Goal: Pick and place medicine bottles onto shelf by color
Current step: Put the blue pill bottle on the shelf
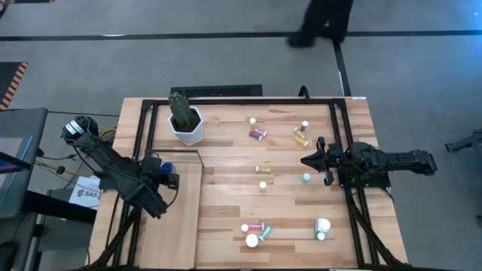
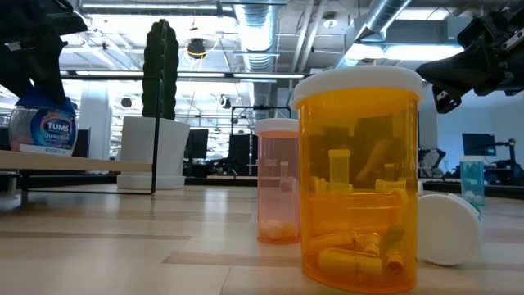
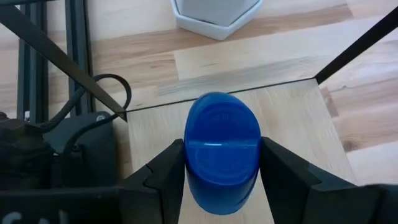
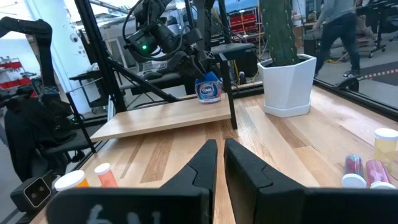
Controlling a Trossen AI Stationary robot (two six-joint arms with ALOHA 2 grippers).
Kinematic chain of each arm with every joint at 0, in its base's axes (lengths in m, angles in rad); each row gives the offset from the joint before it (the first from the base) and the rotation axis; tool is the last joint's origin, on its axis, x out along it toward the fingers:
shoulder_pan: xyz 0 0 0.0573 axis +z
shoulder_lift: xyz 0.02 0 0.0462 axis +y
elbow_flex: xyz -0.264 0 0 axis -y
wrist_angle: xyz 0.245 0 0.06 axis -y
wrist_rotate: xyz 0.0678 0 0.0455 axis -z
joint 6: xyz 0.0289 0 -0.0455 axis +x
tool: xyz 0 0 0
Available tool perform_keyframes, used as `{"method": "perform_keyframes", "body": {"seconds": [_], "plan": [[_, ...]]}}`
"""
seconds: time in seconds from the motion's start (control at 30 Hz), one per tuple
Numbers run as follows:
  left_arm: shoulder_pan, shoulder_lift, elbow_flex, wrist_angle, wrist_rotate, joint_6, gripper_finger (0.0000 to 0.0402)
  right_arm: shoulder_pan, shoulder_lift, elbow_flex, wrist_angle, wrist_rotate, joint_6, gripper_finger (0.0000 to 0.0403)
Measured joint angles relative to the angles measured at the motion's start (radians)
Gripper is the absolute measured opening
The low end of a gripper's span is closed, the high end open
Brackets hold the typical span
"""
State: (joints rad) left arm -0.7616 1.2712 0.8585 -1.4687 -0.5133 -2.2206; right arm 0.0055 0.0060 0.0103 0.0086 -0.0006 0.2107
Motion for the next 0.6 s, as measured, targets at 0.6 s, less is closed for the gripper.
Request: {"method": "perform_keyframes", "body": {"seconds": [0.6], "plan": [[0.000,-0.047,0.091,-0.073,0.089,0.080,0.0207,0.000,0.000,0.000,0.000,0.000,0.000,0.0056]]}}
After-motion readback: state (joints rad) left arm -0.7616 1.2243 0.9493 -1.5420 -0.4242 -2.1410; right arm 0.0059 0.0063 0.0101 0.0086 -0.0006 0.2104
